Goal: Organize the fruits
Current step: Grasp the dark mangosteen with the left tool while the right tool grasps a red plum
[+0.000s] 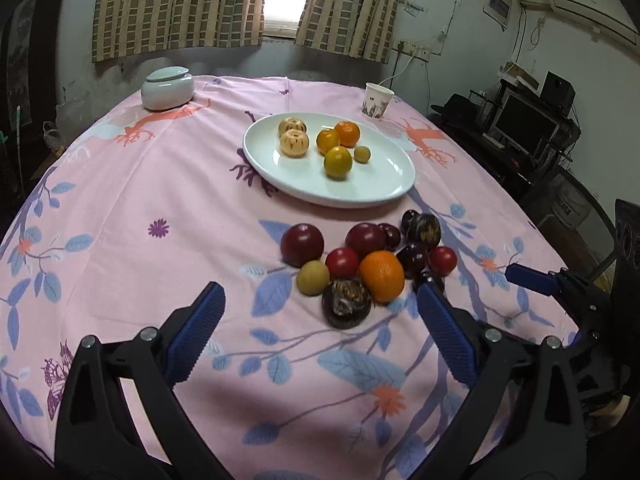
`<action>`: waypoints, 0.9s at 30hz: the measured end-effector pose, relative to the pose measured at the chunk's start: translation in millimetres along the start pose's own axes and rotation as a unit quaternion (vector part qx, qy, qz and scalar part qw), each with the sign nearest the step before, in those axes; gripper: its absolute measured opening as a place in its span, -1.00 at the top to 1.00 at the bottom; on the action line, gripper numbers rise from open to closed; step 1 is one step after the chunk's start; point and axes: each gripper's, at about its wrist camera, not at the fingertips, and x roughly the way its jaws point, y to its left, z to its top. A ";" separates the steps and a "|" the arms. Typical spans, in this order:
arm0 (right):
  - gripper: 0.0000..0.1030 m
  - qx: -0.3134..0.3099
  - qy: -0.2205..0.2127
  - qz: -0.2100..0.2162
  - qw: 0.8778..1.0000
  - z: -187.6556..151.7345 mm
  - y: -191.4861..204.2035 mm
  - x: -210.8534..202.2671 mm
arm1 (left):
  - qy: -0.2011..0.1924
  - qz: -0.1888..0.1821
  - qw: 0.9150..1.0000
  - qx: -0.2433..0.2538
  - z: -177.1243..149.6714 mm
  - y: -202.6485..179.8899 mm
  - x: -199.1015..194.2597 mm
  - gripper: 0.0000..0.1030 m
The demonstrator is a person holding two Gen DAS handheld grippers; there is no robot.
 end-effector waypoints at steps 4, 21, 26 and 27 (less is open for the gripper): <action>-0.42 0.010 0.026 -0.011 1.000 -1.4 -6.6 21.1 | 0.001 0.008 1.000 -0.008 -5.6 8.0 -2.0 -0.91; 0.39 0.031 0.079 -0.006 0.996 2.4 -22.2 65.5 | 0.032 0.002 0.999 -0.001 -10.4 4.4 17.6 -0.91; 0.39 0.035 0.053 0.004 0.998 0.5 -23.7 35.2 | 0.053 -0.004 0.999 0.000 -11.6 0.6 36.1 -0.91; 0.39 0.036 0.047 0.005 0.998 0.0 -24.8 28.6 | 0.057 -0.003 0.998 0.002 -12.4 -1.7 41.7 -0.91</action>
